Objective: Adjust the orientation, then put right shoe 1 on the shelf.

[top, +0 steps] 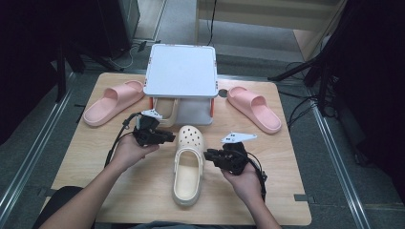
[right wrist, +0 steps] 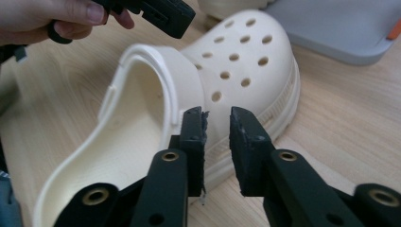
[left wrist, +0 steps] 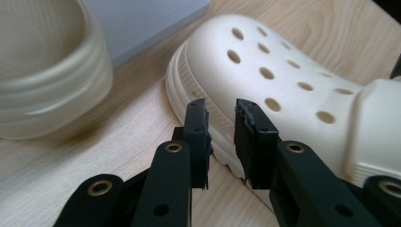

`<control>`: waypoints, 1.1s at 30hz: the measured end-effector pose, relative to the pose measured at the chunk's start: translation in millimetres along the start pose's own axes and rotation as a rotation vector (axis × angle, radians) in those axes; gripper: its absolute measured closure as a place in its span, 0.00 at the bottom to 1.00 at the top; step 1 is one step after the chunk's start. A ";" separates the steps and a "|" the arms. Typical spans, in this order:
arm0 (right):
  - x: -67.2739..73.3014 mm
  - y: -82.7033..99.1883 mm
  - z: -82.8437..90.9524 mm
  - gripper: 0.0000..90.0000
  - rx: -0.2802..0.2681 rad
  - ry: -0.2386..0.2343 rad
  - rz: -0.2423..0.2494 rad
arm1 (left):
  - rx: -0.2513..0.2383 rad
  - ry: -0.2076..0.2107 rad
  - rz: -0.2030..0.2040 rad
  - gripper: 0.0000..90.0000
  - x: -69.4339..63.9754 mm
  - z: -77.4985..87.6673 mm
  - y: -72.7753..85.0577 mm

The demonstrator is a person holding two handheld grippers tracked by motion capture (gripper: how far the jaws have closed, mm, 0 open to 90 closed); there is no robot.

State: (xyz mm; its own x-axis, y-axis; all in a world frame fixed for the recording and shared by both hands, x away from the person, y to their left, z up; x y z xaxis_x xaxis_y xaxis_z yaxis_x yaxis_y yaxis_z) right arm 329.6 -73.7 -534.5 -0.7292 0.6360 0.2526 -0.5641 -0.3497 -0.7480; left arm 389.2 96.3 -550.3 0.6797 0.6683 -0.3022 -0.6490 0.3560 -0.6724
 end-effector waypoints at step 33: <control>22.2 -3.3 -20.6 0.55 0.051 -0.025 0.035 | -0.078 -0.003 -0.011 0.91 17.8 78.6 -65.0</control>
State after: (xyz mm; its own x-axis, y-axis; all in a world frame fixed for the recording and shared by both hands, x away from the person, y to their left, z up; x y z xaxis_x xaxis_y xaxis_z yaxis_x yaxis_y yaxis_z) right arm 323.3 -44.3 -539.1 -0.7577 0.6058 0.2428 -0.5568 -0.4059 -0.7248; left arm 416.6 136.4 -458.9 0.6852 0.6669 -0.2928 -0.6131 0.3112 -0.7261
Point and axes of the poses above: each handheld gripper's, and its own axes: z roughly backward along the jaws, y roughly out of its underside, x roughly to its left, the point moved 10 cm from there along -z, roughly forward along the jaws
